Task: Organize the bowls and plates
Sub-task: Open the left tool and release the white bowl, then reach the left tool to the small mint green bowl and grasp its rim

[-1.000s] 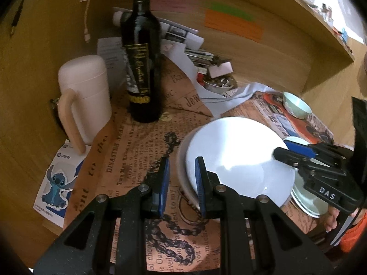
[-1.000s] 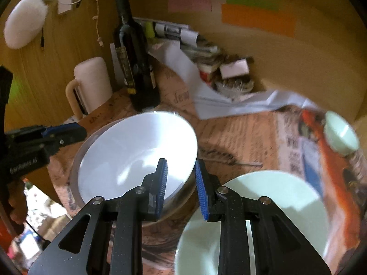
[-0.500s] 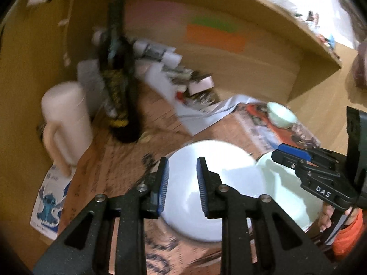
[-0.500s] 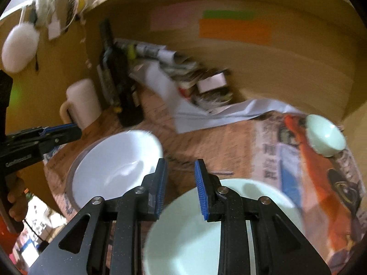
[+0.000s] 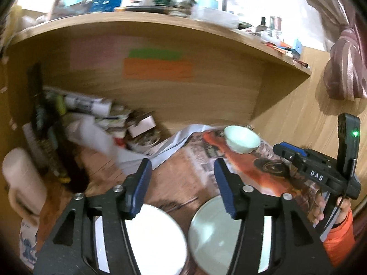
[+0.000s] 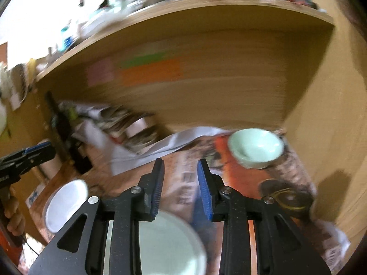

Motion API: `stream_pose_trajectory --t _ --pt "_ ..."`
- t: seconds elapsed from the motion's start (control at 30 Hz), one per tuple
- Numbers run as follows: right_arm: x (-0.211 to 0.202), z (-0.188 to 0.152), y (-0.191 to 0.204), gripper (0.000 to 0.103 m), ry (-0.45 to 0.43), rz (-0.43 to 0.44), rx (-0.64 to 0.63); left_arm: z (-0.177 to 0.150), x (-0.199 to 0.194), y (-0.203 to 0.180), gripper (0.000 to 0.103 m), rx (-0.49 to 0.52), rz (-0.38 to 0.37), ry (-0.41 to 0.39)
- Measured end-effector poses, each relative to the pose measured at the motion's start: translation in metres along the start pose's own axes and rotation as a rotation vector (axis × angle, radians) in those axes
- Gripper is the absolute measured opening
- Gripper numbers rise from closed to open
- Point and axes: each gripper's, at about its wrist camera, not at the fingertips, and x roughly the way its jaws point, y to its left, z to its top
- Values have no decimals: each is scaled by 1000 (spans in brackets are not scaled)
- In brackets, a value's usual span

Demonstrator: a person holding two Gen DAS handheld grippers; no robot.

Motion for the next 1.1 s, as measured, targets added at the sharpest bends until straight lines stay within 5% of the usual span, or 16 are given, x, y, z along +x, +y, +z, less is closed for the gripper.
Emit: stream_pose_trajectory --t 0.27,0.63,1.1 --pt "28 12 -65 38 17 -132 93 30 70 -30 63 5 -74 98" --pt "116 5 -118 38 167 -274 157 36 168 -48 63 70 -22 223" --pt "174 -2 -157 39 283 -354 222 28 218 -33 63 74 17 306"
